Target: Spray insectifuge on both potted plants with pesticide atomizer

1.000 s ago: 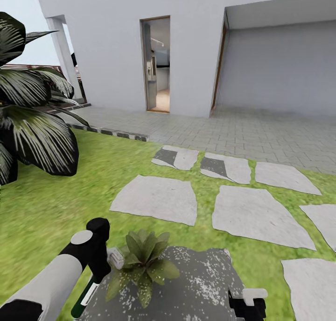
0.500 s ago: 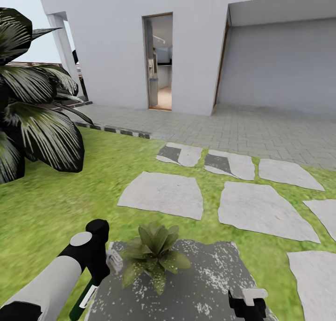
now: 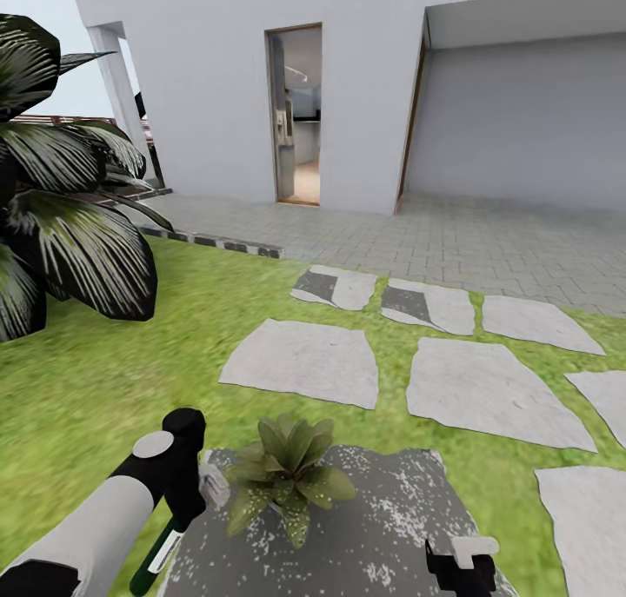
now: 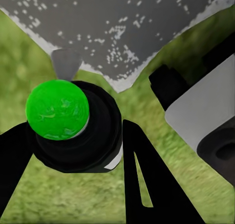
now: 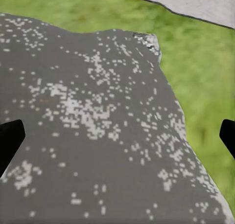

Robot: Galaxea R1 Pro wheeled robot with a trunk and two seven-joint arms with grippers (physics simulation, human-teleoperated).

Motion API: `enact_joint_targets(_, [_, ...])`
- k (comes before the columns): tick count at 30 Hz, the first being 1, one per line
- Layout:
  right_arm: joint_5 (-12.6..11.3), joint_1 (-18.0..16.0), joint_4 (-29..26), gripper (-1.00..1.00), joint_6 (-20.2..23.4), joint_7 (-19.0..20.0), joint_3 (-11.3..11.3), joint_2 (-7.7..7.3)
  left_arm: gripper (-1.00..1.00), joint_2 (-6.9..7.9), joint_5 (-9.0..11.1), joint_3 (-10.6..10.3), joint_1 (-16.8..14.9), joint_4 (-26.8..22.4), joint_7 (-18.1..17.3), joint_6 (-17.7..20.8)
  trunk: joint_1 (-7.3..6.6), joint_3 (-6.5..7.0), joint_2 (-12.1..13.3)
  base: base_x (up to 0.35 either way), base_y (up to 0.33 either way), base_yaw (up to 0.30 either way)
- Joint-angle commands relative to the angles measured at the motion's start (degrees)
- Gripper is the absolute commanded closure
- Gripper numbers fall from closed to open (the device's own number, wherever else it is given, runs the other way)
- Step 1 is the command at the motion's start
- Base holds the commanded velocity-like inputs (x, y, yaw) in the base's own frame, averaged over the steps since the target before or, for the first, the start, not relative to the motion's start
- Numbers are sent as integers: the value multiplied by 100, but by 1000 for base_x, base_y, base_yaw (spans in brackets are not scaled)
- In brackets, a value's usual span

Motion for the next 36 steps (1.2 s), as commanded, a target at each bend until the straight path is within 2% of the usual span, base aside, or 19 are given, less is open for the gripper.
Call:
enact_joint_targets(1, [37, -3, 5, -100, -9, -41, 11, 3, 100, 7, -34, -24, 3, -6, -53, 67, -1, -5, -2, 0, 0, 0])
enact_joint_targets(12, [37, -3, 5, -100, -9, -40, 11, 0, 100, -73, -29, -34, -73, -33, -53, 90, -1, -5, -2, -182, 0, 0])
enact_joint_targets(20, [37, -3, 5, -100, -9, -36, 14, 0, 100, -92, -36, -36, -235, -80, -53, 120, -1, -5, -2, -6, 0, 0])
enact_joint_targets(29, [37, -3, 5, -100, -9, -39, 12, 2, 100, -12, -47, -75, -180, -13, -53, 69, -1, -5, -2, 0, 0, 0])
enact_joint_targets(36, [59, -3, 5, -100, -9, -34, 13, -12, 100, -81, -55, -82, -175, -5, -53, 78, -1, -5, -2, 152, 0, 0])
